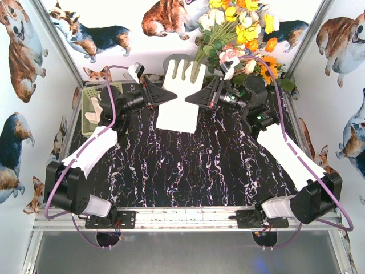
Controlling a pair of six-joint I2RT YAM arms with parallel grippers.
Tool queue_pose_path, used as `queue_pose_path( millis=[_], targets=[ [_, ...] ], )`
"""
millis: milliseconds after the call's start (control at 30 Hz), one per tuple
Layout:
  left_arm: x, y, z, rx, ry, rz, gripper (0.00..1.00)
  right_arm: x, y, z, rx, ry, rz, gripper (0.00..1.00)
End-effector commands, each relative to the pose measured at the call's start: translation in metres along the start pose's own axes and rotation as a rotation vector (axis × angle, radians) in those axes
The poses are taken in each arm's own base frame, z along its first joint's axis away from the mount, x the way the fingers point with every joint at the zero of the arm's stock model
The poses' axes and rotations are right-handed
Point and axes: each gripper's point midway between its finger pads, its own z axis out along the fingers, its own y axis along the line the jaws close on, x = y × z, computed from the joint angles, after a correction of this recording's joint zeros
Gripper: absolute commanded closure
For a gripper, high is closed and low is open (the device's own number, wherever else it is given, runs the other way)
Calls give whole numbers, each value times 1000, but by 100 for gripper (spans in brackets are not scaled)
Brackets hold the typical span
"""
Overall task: Put the gloves into the storage basket
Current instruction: Place the glove in the bin.
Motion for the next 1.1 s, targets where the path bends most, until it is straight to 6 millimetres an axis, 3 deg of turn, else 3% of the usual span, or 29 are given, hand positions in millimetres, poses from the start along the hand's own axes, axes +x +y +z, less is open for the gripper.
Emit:
queue_pose_path(
  millis=[0,233,467,600,767,900,933,967,1067],
  targets=[
    [2,-26,6,28,14,84,54,-2,25,-1,-38,-1,-82,100],
    [5,-28,12,30,22,82,62,1,21,1,-23,7,-80,100],
    [4,-9,9,-71,-4,92,100,0,6,-3,52,-26,-87,100],
    [-1,0,7,-163,-12,143,100,-3,-10,-10,120,-86,-80,97],
    [-12,7,-1,-235,-59,161,100,-2,-26,-21,198,-109,-83,68],
    [-26,16,-12,-291,-112,149,100,-6,-38,-32,287,-125,-108,23],
    [-30,20,-16,-317,-125,144,100,-6,-43,-36,314,-128,-111,17],
    [-35,26,-22,-347,-142,140,100,-8,-46,-40,335,-136,-114,11],
    [-51,40,-39,-426,-180,138,100,-12,-56,-53,399,-165,-125,8]
  ],
)
